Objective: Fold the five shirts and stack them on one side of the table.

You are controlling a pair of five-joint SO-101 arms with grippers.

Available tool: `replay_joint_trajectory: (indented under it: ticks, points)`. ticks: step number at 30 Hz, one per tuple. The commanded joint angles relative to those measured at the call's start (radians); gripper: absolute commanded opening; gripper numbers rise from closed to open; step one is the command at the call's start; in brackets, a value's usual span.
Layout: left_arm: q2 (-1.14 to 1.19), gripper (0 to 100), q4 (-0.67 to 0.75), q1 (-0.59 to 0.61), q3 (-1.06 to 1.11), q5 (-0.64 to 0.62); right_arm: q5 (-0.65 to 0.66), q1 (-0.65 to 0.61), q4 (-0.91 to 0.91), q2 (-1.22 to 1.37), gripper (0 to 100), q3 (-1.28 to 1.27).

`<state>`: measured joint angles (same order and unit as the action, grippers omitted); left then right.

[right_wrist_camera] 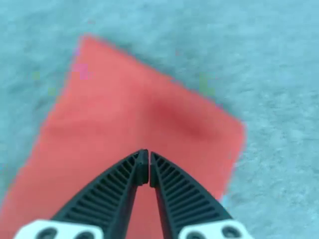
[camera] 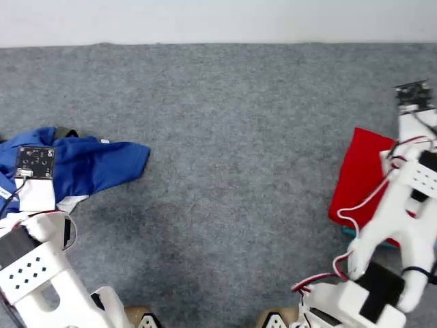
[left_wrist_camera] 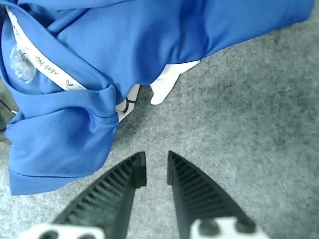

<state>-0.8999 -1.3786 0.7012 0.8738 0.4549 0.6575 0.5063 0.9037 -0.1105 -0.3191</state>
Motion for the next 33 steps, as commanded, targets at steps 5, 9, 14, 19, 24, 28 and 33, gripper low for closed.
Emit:
replay_joint_trajectory:
  ticks: [5, 9, 14, 19, 24, 28, 33]
  points:
    - [0.003, 8, 0.017, -0.133, -0.134, -0.008, -0.069, -0.14, 0.303, -0.062, 0.9, 0.055]
    - [0.112, 8, 0.009, -0.273, -0.206, -0.011, -0.157, -0.194, 0.381, -0.064, 0.9, 0.055]
    - [0.365, 14, -0.017, -0.368, -0.426, -0.083, -0.169, -0.266, 0.509, -0.064, 0.9, 0.055]
    - [0.664, 17, -0.063, -0.439, -0.627, -0.081, -0.169, -0.348, 0.572, -0.064, 0.9, 0.052]
    - [0.936, 22, -0.054, -0.473, -0.754, -0.08, -0.213, -0.406, 0.587, -0.064, 0.9, 0.052]
    - [1.137, 23, -0.054, -0.473, -0.862, -0.078, -0.236, -0.449, 0.619, -0.064, 0.9, 0.051]
    - [1.356, 23, -0.054, -0.471, -1.004, -0.084, -0.235, -0.452, 0.667, -0.064, 0.9, 0.051]
